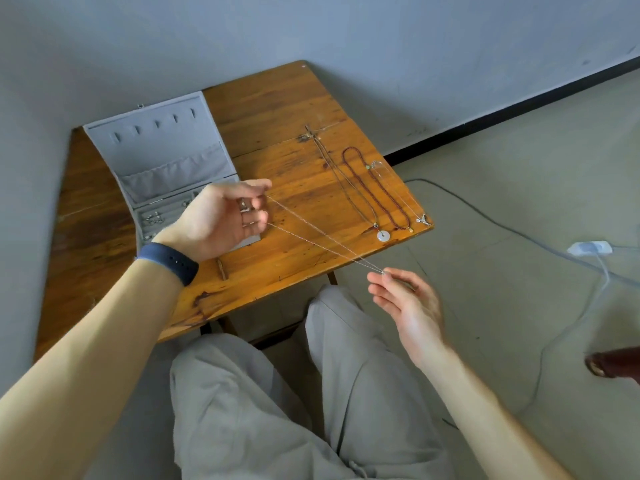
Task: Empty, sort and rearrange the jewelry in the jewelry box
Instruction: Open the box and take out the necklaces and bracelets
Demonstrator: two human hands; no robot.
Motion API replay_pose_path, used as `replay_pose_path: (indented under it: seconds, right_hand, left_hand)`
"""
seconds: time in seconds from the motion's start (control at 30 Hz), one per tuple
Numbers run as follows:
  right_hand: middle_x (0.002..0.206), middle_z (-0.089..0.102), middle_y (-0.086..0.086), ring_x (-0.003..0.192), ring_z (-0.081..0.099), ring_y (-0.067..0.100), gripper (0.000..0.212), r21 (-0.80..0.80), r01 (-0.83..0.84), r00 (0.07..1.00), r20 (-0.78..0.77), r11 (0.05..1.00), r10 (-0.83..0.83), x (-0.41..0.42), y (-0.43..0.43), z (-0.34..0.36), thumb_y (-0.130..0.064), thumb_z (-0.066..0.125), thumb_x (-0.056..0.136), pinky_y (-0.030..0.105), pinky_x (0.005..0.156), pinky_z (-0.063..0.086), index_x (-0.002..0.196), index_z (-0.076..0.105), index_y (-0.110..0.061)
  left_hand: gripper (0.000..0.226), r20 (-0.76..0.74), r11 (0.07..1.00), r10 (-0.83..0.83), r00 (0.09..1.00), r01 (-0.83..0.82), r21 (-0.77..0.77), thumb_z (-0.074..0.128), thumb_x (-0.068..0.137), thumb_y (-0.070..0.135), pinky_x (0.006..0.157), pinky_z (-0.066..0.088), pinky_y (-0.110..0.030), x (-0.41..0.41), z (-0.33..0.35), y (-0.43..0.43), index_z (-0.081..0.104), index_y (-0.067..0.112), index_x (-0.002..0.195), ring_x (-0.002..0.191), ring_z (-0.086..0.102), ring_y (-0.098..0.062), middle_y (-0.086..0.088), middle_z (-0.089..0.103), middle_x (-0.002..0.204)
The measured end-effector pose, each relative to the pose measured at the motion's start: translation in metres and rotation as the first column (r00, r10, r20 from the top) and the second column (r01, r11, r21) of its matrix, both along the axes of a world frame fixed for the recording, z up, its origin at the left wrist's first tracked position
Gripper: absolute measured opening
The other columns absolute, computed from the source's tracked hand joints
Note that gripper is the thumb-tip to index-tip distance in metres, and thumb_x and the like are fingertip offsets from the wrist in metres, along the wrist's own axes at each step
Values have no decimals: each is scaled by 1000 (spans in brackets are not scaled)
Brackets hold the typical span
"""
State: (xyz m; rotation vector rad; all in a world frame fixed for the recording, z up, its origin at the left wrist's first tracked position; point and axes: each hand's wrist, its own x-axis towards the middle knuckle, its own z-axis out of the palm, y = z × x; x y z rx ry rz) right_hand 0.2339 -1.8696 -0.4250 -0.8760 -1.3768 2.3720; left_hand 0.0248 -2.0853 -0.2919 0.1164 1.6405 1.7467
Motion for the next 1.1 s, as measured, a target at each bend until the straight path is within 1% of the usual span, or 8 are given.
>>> replay_pose_path:
  seconds: [0.07, 0.13, 0.23, 0.5, 0.63, 0.8, 0.9, 1.1]
  right_hand:
    - [101, 77, 11, 95, 74, 27, 15, 18, 2, 1000, 9, 1000, -2, 1, 0, -2, -10, 69, 93, 27, 77, 60, 108, 70, -10]
    - [100, 77, 9, 95, 74, 24, 14, 51, 4, 1000, 9, 999, -4, 0, -2, -4, -11, 71, 91, 25, 76, 59, 104, 73, -13]
    - [96, 77, 4, 92, 74, 18, 14, 116, 4, 1000, 25, 993, -7, -4, -5, -4, -15, 76, 87, 21, 75, 57, 99, 78, -23]
    - [96, 76, -2, 89, 74, 14, 11, 188, 7, 1000, 11, 982, -9, -34, -14, 6, -23, 75, 89, 21, 73, 57, 98, 76, -29]
    - [91, 76, -9, 85, 73, 10, 10, 290, 69, 990, 100, 954, -102, -50, -8, 5, -26, 74, 90, 26, 75, 59, 99, 73, -31]
    - [88, 74, -17, 80, 72, 6, 12, 324, 130, 971, 150, 937, -186, -59, -7, 1, -32, 75, 87, 21, 66, 56, 89, 69, -43]
    - [85, 74, -16, 81, 70, 6, 10, 364, 132, 965, 167, 922, -204, -63, -9, -4, -30, 76, 85, 25, 71, 57, 85, 70, -38]
    - [83, 70, -18, 78, 67, 2, 9, 524, 136, 973, 91, 841, -213, -63, -13, -9, -30, 74, 89, 10, 64, 50, 86, 68, -36]
  left_hand:
    - [16, -183, 960, -122, 976, 70, -270, 65, 91, 12, 62, 43, -25, -10, 3, 1, 70, 13, 106, 63, 56, -12, 0, 62, 73]
    - [14, -349, 837, -318, 882, 88, -539, 68, 93, 17, 62, 45, -24, -20, 7, 6, 73, 20, 105, 65, 62, -11, 1, 73, 80]
    - [11, -486, 703, -473, 735, -18, -711, 69, 94, 25, 68, 49, -17, -33, 8, 22, 73, 28, 103, 69, 70, -5, 8, 76, 82]
    - [10, -674, 634, -511, 533, -297, -715, 65, 96, 19, 72, 45, -23, -79, -17, 80, 73, 17, 102, 86, 63, -15, 1, 70, 95]
    - [11, -687, 635, -516, 511, -310, -707, 62, 97, 15, 74, 49, -29, -101, -31, 100, 72, 17, 102, 85, 64, -19, -2, 70, 97]
    - [10, -665, 611, -579, 472, -289, -737, 63, 96, 18, 71, 49, -32, -119, -49, 119, 72, 22, 98, 79, 63, -23, -3, 71, 95]
    - [9, -624, 583, -604, 495, -259, -770, 64, 95, 19, 76, 57, -41, -121, -61, 127, 72, 23, 99, 84, 65, -24, -3, 71, 97]
    - [8, -652, 578, -603, 460, -311, -754, 62, 96, 21, 72, 57, -42, -124, -73, 129, 65, 24, 103, 84, 64, -26, -2, 69, 98]
